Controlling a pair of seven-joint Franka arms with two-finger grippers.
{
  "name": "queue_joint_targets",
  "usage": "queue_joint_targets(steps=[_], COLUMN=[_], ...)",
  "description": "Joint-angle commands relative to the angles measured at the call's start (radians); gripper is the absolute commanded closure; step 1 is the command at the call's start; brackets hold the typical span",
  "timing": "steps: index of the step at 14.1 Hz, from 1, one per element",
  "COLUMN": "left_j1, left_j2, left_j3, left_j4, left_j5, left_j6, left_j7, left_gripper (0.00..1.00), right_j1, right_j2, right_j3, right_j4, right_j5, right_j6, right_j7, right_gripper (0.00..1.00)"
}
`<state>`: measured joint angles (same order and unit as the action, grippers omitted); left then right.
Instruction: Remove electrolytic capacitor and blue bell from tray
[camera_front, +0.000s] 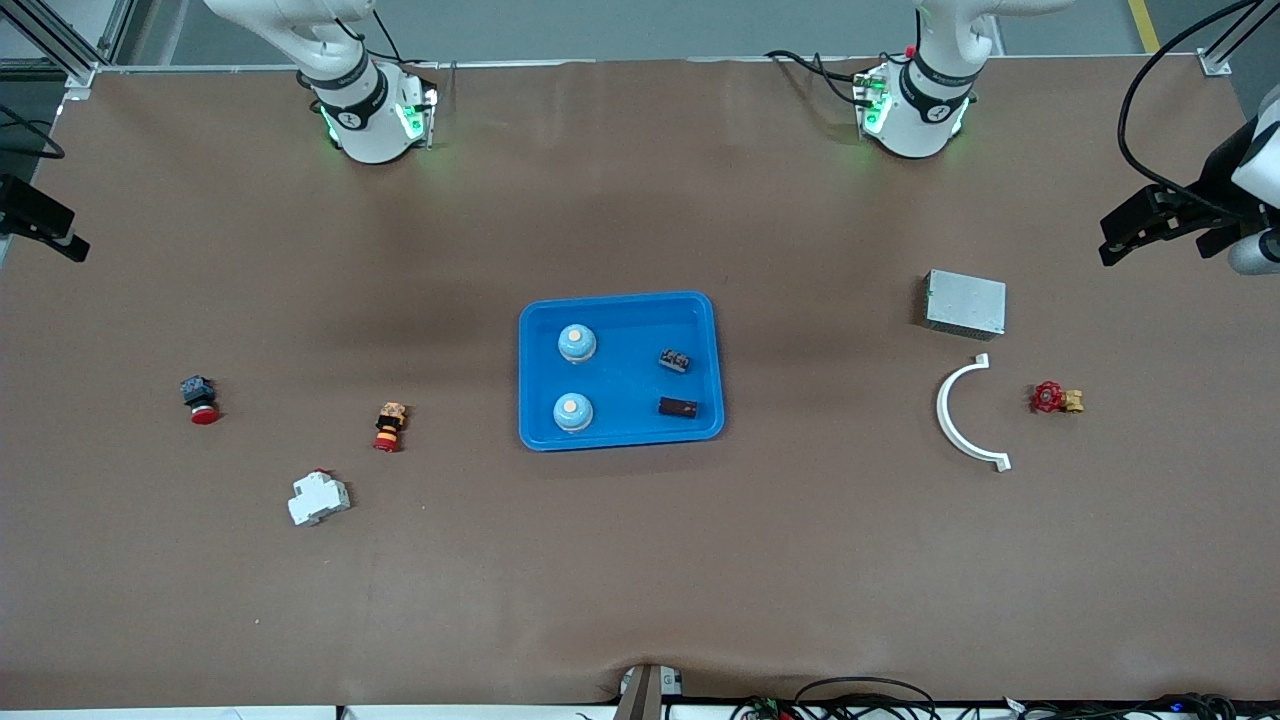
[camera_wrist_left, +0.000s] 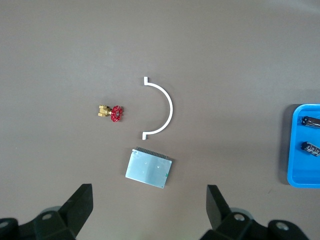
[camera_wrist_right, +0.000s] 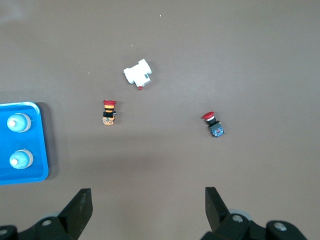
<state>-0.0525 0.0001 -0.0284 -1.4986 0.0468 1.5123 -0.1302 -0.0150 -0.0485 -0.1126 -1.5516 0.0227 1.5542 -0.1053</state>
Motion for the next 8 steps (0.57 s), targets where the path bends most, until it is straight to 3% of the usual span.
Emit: queue_joint_targets(steps=[1, 8], left_j1=[0.011, -0.007], left_j2=[-0.009, 0.043], left_j3=[-0.005, -0.022], left_j4=[0.009, 0.001], left_j5=[-0.022, -0.021], left_j6=[-0.018, 0.014], left_j7=[0.021, 0.005], left_gripper=[0.0, 0.0], right_j1=[-0.026, -0.025], right_j2=[-0.027, -0.027], right_j3=[0.014, 0.014], right_j4=[-0.022, -0.022], right_j5=[0.009, 0.009], right_j6=[0.006, 0.007], right_j7=[-0.017, -0.01], right_gripper=[0.0, 0.0])
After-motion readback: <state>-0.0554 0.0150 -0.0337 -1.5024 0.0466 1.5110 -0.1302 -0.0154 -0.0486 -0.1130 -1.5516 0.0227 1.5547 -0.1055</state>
